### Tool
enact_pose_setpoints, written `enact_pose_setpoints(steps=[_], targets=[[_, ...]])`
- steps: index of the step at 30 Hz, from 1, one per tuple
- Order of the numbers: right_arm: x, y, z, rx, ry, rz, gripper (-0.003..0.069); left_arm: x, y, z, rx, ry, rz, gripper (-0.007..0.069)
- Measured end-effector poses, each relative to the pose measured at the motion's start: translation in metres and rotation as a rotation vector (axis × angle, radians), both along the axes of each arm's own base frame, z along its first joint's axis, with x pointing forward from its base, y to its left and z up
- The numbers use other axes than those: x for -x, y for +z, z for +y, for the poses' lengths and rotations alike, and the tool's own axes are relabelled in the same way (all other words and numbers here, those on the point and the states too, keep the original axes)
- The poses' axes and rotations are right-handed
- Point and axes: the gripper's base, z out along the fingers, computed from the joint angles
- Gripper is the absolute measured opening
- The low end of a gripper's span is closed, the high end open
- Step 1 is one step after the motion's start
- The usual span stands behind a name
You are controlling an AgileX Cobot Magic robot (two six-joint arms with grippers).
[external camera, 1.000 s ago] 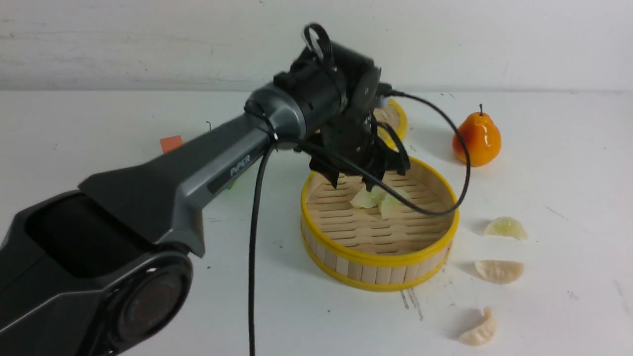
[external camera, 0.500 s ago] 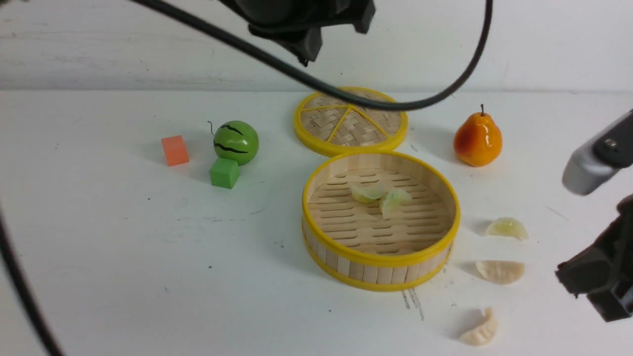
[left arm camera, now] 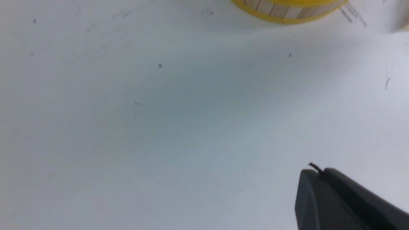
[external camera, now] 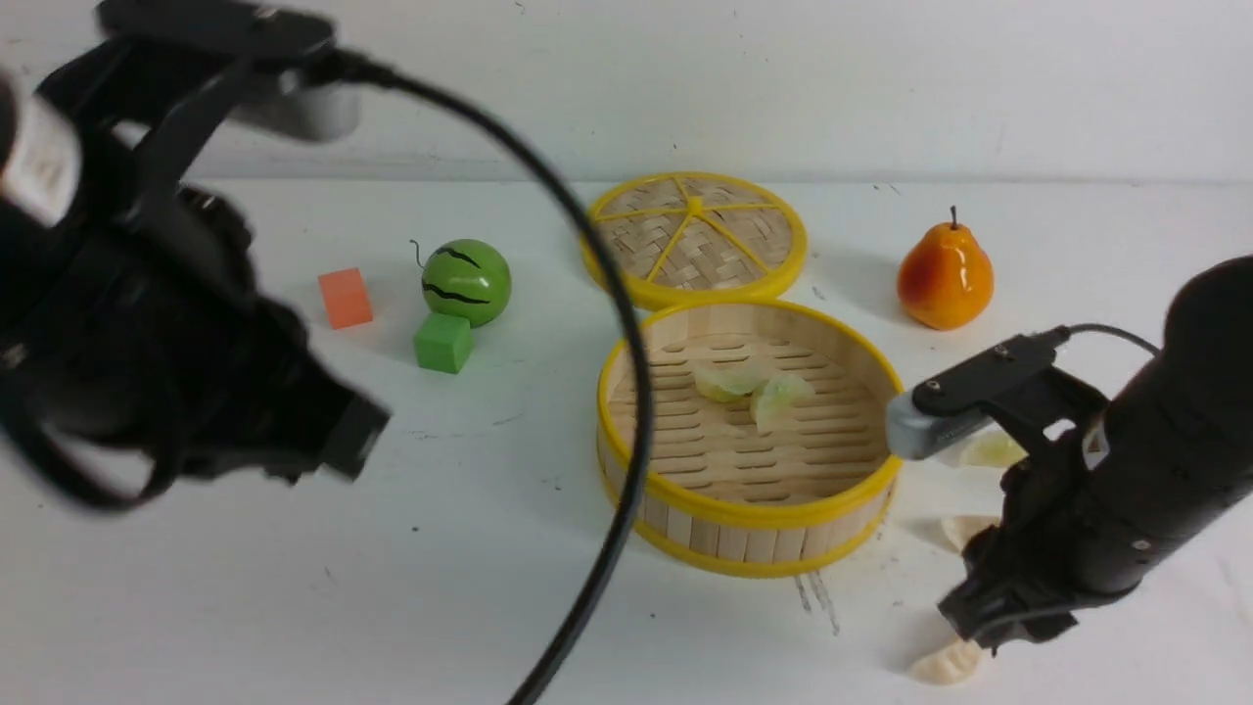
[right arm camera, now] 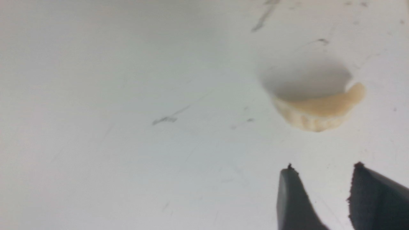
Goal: Put the dumplings into the steamer on the white table.
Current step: 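Reach for and grasp a dumpling lying on the table beside the steamer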
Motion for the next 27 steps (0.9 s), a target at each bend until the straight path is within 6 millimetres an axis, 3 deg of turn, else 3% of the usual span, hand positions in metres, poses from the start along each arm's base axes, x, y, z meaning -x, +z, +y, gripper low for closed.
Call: enact_pose_setpoints(steps=[6, 11, 13, 16, 22, 23, 27], targets=[[-0.024, -0.034, 0.0, -0.02, -0.25, 0.04, 0.0594, 0.033, -0.021, 0.024, 0.04, 0.032, -0.016, -0.0014], [-0.035, -0.064, 0.004, -0.018, -0.361, 0.097, 0.0643, 0.05, -0.031, 0.037, 0.052, 0.035, -0.027, -0.0014], [-0.036, -0.07, 0.005, -0.014, -0.382, 0.112, 0.063, 0.052, -0.033, 0.038, 0.053, 0.035, -0.028, -0.0014], [-0.037, -0.077, 0.005, -0.007, -0.411, 0.143, 0.0545, 0.055, -0.035, 0.04, 0.053, 0.035, -0.028, -0.0014], [-0.032, -0.076, 0.005, 0.013, -0.387, 0.18, 0.0279, 0.055, -0.035, 0.04, 0.052, 0.035, -0.028, -0.0014], [-0.031, -0.073, 0.004, 0.02, -0.363, 0.184, 0.0202, 0.054, -0.035, 0.04, 0.05, 0.036, -0.031, -0.0014], [-0.028, -0.054, 0.004, 0.027, -0.274, 0.174, 0.0204, 0.054, -0.035, 0.041, 0.044, 0.038, -0.039, -0.0014]])
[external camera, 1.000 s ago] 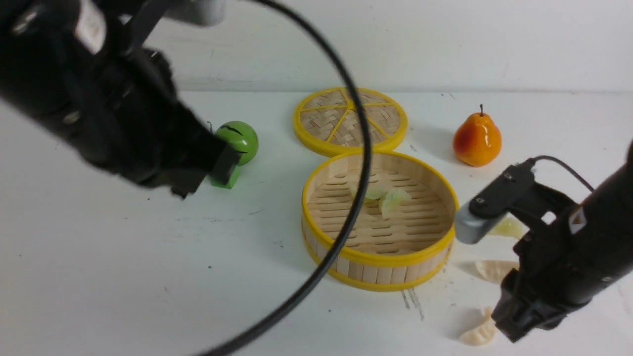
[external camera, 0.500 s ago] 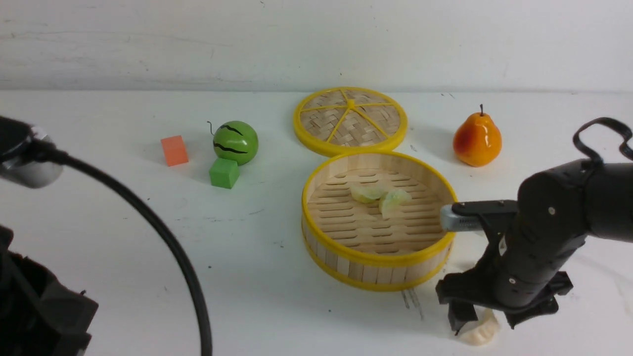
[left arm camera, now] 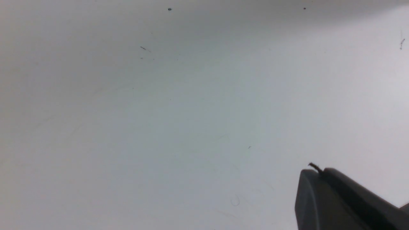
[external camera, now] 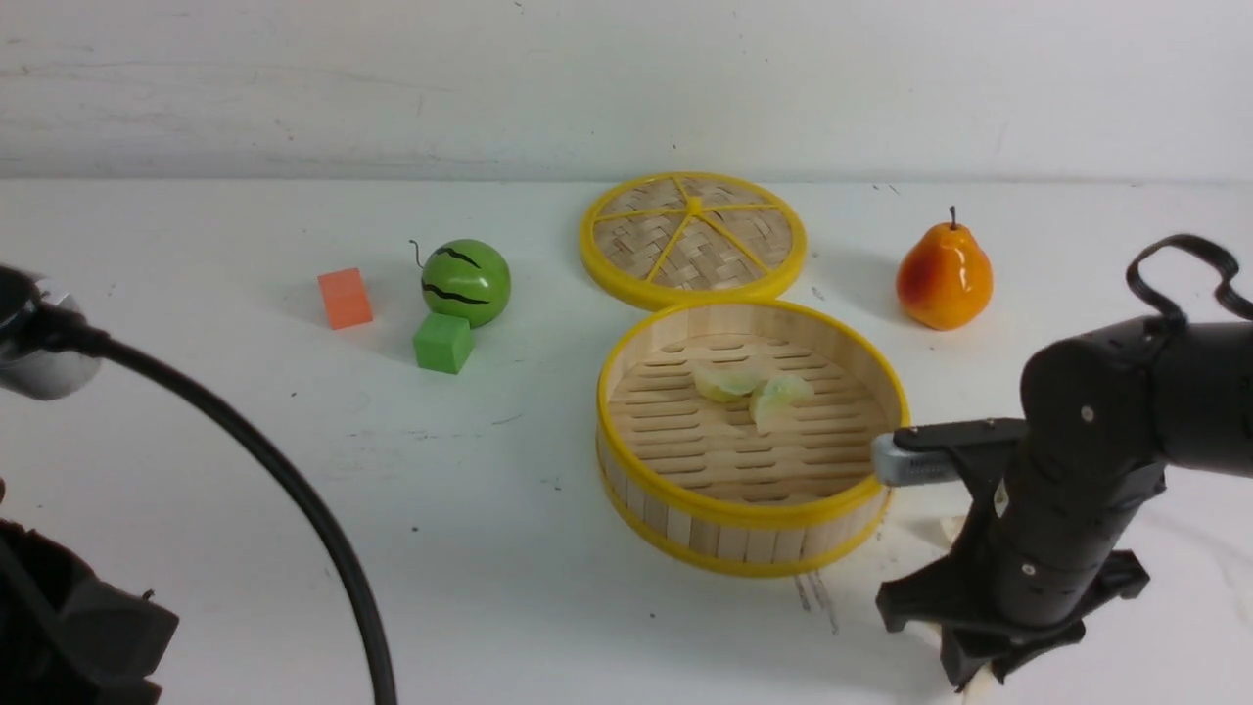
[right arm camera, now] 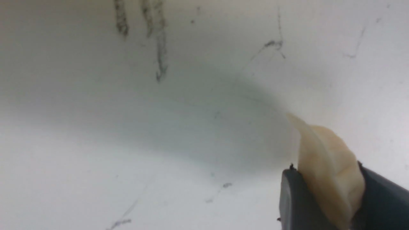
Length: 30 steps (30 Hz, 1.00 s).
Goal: Put the dumplings into the steamer on the white table.
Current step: 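Reach for and grasp a dumpling lying on the table beside the steamer, then place the dumpling in the bamboo steamer basket with the right gripper, then reach for and grasp a dumpling lying on the table beside the steamer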
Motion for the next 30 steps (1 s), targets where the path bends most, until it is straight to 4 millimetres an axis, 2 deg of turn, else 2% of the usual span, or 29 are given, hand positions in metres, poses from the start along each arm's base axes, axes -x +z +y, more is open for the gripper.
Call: enact_pose_setpoints(steps=[3, 4, 7, 10, 11, 13, 16, 17, 20, 22, 23, 25, 28, 30], targets=[[-0.007, 0.035, 0.004, -0.036, 0.061, -0.07, 0.0203, 0.0, 0.0, 0.0, -0.002, 0.001, -0.006, -0.0014], [-0.007, 0.038, 0.005, -0.04, 0.066, -0.077, 0.0203, -0.001, 0.0, 0.0, -0.003, 0.001, -0.007, -0.0014], [-0.025, 0.087, 0.014, -0.095, 0.097, -0.203, 0.0203, -0.001, 0.0, 0.0, -0.001, 0.001, -0.01, -0.0014], [-0.038, 0.114, 0.029, -0.123, 0.138, -0.278, 0.0203, -0.001, 0.001, 0.0, 0.005, 0.0, -0.018, -0.0014], [-0.04, 0.115, 0.03, -0.124, 0.139, -0.283, 0.0203, -0.001, 0.001, -0.001, 0.007, 0.0, -0.02, -0.0014], [-0.052, 0.122, 0.052, -0.137, 0.185, -0.311, 0.0203, -0.001, 0.001, -0.001, 0.013, -0.001, -0.02, -0.0014], [-0.072, 0.108, 0.083, -0.135, 0.239, -0.305, 0.0203, -0.001, 0.001, -0.002, 0.022, -0.004, -0.013, -0.0014], [-0.075, 0.107, 0.088, -0.137, 0.246, -0.309, 0.0203, -0.001, 0.001, -0.002, 0.025, -0.005, -0.011, -0.0014], [-0.095, 0.081, 0.109, -0.125, 0.268, -0.282, 0.0203, 0.0, 0.001, -0.003, 0.038, -0.008, 0.0, -0.0014], [-0.102, 0.075, 0.115, -0.123, 0.273, -0.282, 0.0203, 0.001, 0.001, -0.003, 0.039, -0.009, 0.006, -0.0014], [-0.11, 0.063, 0.121, -0.116, 0.276, -0.27, 0.0203, 0.001, 0.0, -0.003, 0.034, -0.009, 0.012, -0.0014], [-0.119, 0.053, 0.126, -0.109, 0.279, -0.269, 0.0203, 0.002, 0.0, -0.003, 0.029, -0.008, 0.02, -0.0014], [-0.131, 0.037, 0.13, -0.078, 0.289, -0.268, 0.0204, 0.003, -0.001, -0.002, 0.019, -0.007, 0.034, -0.0013], [-0.135, 0.028, 0.131, -0.064, 0.293, -0.261, 0.023, 0.003, -0.001, -0.002, 0.018, -0.007, 0.036, -0.0013]])
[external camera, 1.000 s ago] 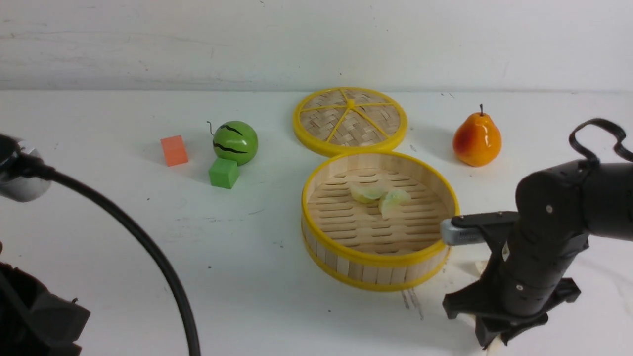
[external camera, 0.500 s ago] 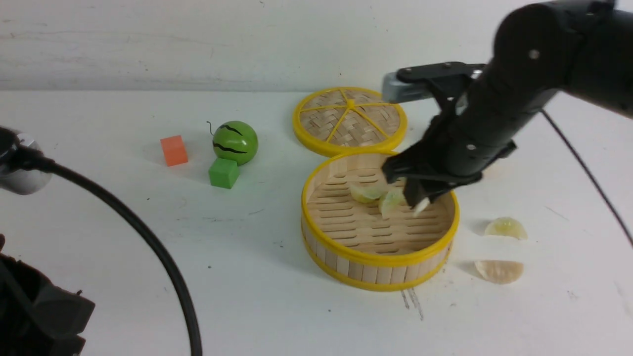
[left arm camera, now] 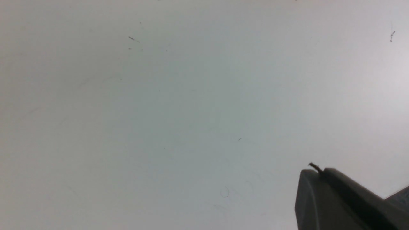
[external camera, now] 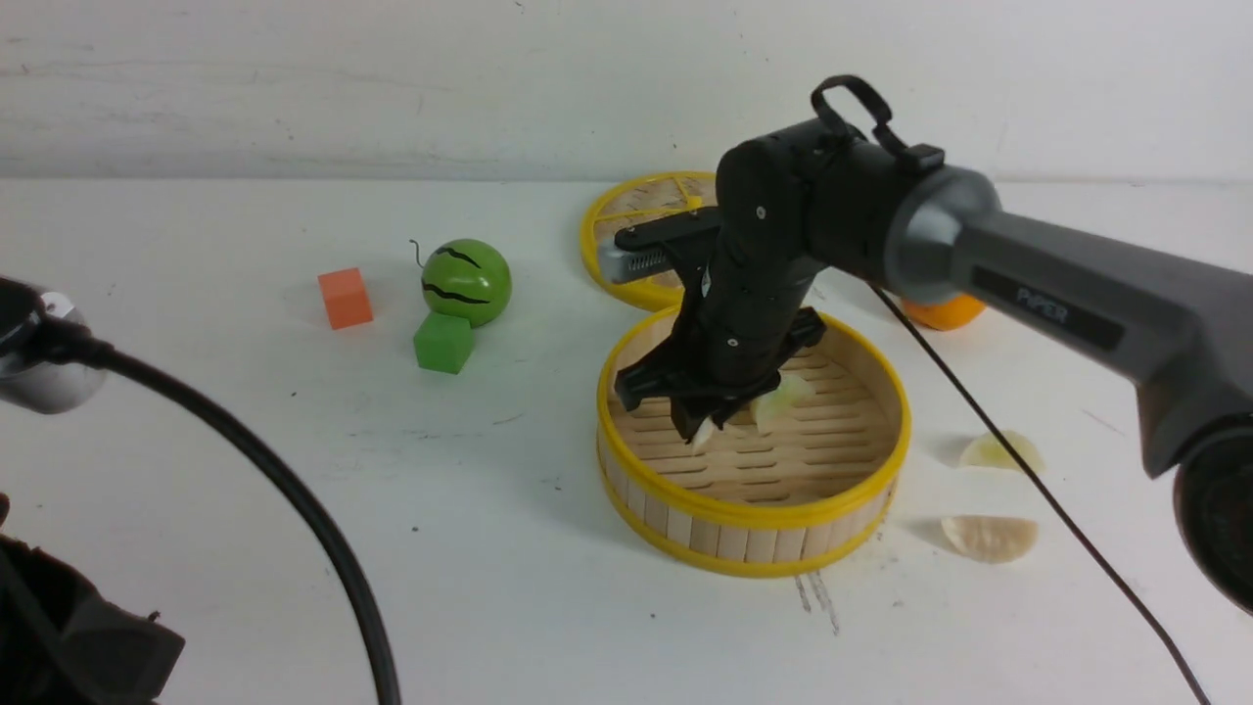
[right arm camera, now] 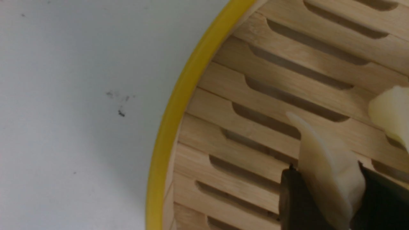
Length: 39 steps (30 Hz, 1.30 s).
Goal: Put the dumplings into the steamer on the white table.
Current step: 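Reach for and grasp a dumpling lying on the table beside the steamer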
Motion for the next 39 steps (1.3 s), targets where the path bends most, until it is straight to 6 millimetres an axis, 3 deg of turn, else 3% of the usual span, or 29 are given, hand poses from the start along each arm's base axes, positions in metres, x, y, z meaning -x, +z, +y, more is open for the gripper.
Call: enact_pose_setpoints(steps=[4, 8, 11, 15, 18, 20, 25, 26, 28, 34, 39], targets=[[-0.002, -0.009, 0.001, 0.01, -0.006, 0.018, 0.034, 0.0, 0.0, 0.0, 0.0, 0.0, 0.0, -0.0011], [0.0, -0.001, 0.001, 0.01, -0.003, 0.049, 0.0451, 0.0, 0.0, 0.0, -0.001, 0.0, 0.001, -0.0008], [0.01, 0.022, -0.003, 0.033, 0.07, 0.065, 0.0475, 0.001, 0.0, 0.0, -0.005, 0.0, 0.007, -0.0008], [0.029, 0.082, -0.019, 0.03, 0.158, -0.01, 0.0468, 0.002, -0.001, 0.001, -0.017, 0.001, 0.023, -0.0006], [0.036, 0.104, -0.036, 0.019, 0.142, -0.044, 0.046, 0.002, -0.002, 0.001, -0.017, 0.001, 0.024, -0.0003], [0.043, 0.112, -0.07, 0.038, 0.1, -0.031, 0.0449, 0.002, -0.002, 0.001, -0.017, 0.001, 0.024, -0.0002], [0.062, 0.095, -0.125, 0.108, 0.082, 0.059, 0.0442, 0.002, -0.002, 0.001, -0.019, -0.001, 0.024, 0.0], [0.063, 0.094, -0.128, 0.112, 0.085, 0.062, 0.0442, 0.002, -0.002, 0.001, -0.019, -0.002, 0.023, 0.0], [0.073, 0.075, -0.147, 0.154, 0.139, 0.126, 0.0442, 0.001, -0.001, 0.001, -0.023, -0.024, 0.003, 0.0], [0.078, 0.031, -0.163, 0.2, 0.27, 0.17, 0.0442, 0.0, 0.001, -0.001, -0.022, -0.061, -0.028, 0.0004], [0.064, 0.002, -0.16, 0.217, 0.306, 0.1, 0.0442, 0.0, 0.001, -0.002, -0.01, -0.069, -0.025, 0.0004]])
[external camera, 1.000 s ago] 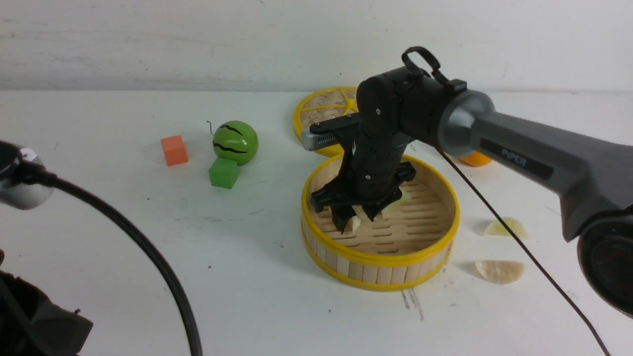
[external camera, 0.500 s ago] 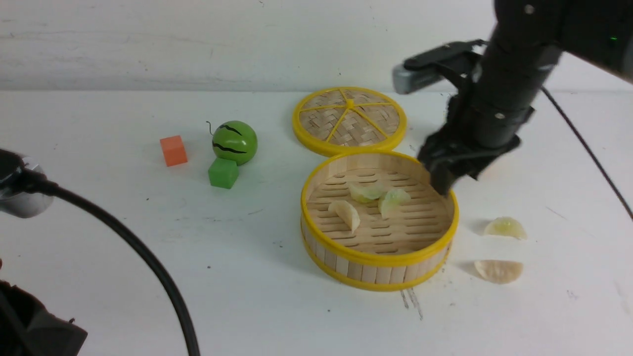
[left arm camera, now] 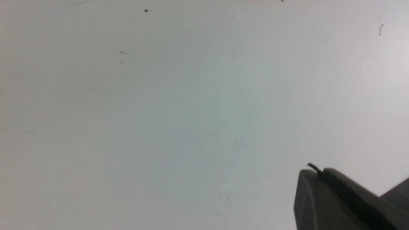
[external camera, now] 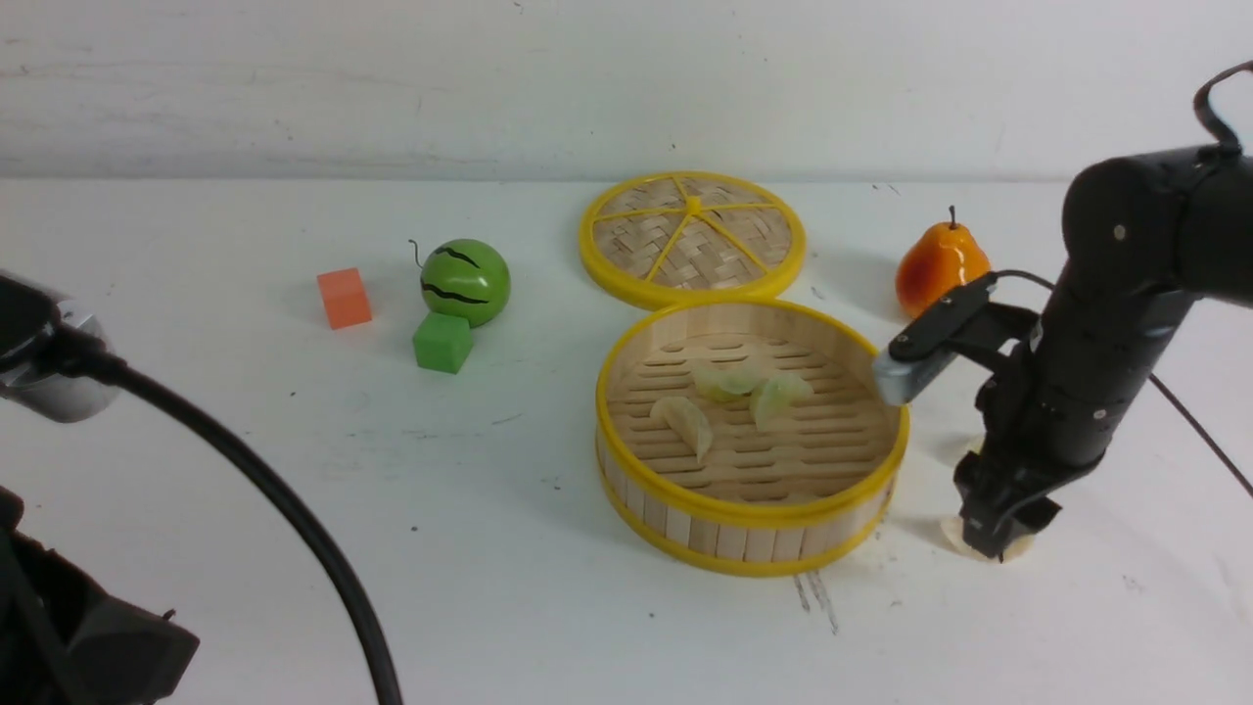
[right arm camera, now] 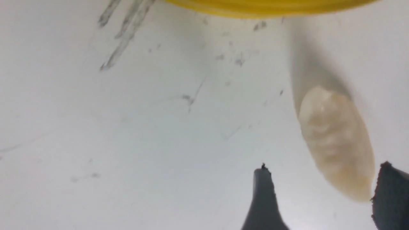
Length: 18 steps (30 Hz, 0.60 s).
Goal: Put the dumplings into the steamer on the white table.
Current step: 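Reach for and grasp a dumpling lying on the table beside the steamer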
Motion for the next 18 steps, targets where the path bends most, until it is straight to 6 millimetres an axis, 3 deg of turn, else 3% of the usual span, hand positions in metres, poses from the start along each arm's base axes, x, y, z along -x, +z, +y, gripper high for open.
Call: enact_pose_setpoints(steps=[10, 13, 15, 18], targets=[[-0.022, -0.049, -0.001, 0.068, 0.021, -0.018, 0.0417, 0.001, -0.001, 0.0, -0.005, 0.0, 0.011, 0.0006], [-0.022, -0.05, -0.001, 0.068, -0.02, -0.006, 0.0345, 0.001, -0.001, 0.0, -0.005, 0.0, 0.011, 0.0006], [-0.02, -0.051, -0.001, 0.065, -0.05, 0.008, 0.0258, 0.001, -0.001, 0.0, -0.005, 0.0, 0.011, 0.0006], [-0.019, -0.048, -0.002, 0.08, -0.065, 0.021, 0.0237, 0.001, -0.001, 0.0, -0.006, -0.001, 0.01, 0.0007]])
